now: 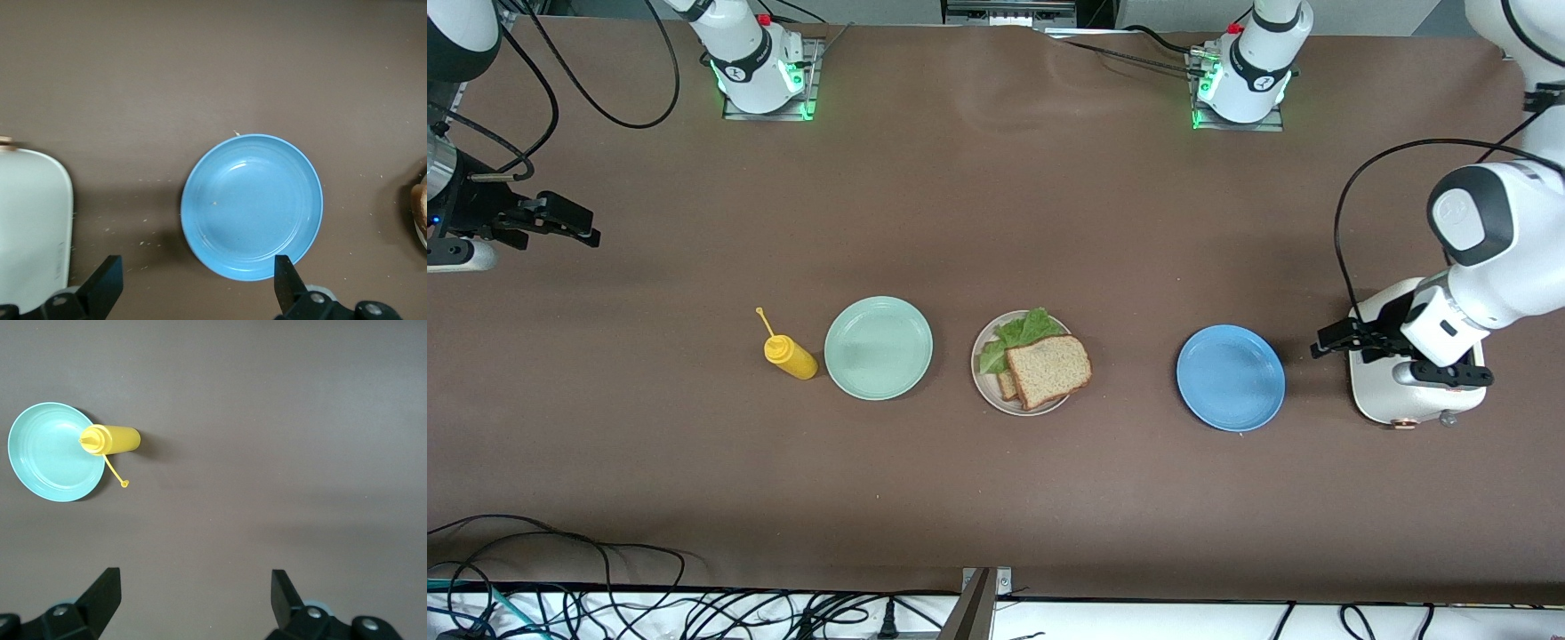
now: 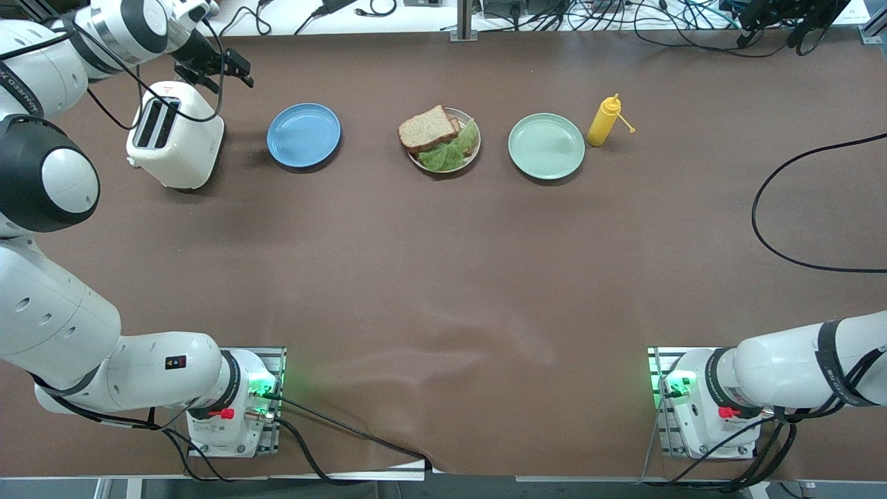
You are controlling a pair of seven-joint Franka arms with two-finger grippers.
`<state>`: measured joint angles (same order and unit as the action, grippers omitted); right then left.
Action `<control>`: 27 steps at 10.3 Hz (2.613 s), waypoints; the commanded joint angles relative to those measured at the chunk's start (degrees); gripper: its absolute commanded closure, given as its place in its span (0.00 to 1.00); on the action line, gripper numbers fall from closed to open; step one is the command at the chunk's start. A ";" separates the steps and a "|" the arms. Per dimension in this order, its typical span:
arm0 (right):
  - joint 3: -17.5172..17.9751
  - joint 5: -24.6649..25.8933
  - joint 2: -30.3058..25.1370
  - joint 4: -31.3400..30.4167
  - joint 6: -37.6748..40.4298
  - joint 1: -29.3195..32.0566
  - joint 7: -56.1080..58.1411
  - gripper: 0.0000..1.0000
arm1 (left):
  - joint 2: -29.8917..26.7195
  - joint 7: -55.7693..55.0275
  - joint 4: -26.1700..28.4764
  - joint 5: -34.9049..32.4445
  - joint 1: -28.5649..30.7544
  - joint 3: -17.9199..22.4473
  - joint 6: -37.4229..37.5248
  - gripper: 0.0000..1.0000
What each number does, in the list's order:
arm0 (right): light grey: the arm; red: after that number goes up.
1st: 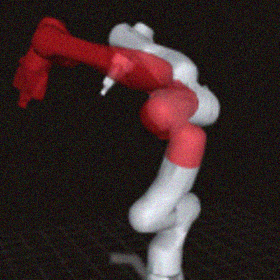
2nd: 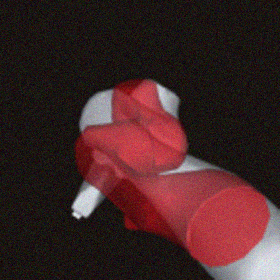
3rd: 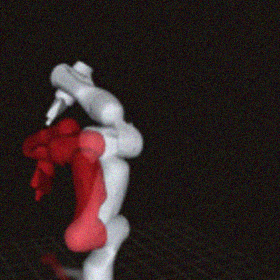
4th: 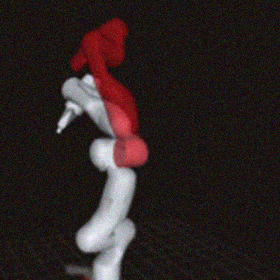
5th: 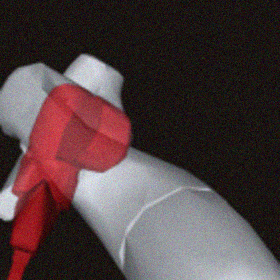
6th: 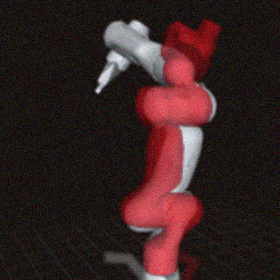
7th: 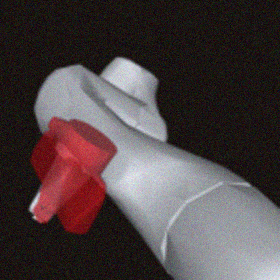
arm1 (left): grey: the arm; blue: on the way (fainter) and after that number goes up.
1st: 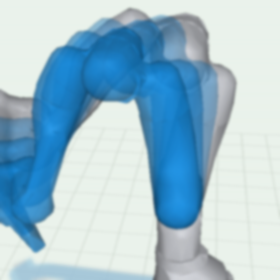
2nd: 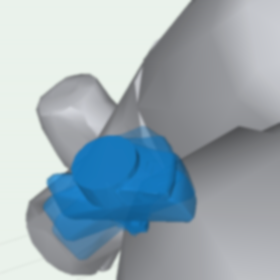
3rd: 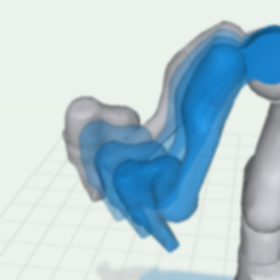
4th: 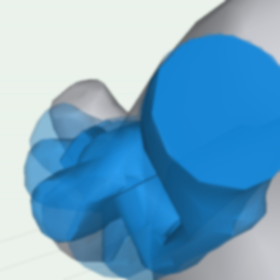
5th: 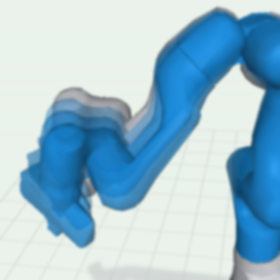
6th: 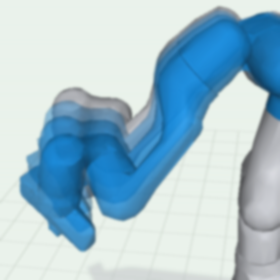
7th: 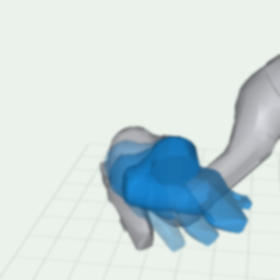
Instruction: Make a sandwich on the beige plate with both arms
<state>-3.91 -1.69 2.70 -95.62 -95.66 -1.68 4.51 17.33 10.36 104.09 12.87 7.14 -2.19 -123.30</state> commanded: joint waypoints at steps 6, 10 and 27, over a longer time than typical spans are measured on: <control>-0.22 -0.33 -0.06 -0.10 -0.05 -0.16 0.42 0.00 | -8.97 -14.56 -7.14 -7.07 -3.62 0.35 20.09 0.00; -0.31 -0.42 -0.06 -0.10 -0.05 -0.16 0.50 0.00 | -12.94 -18.19 -13.53 -14.27 -6.88 0.26 32.55 0.00; -0.31 0.37 0.20 -0.10 -1.99 -0.16 0.50 0.00 | -15.31 -8.08 -22.43 -13.76 -9.43 4.65 48.15 0.00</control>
<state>-3.93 -1.63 3.07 -95.62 -97.25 -1.68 4.51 2.12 1.04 83.68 0.21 -1.69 2.14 -76.33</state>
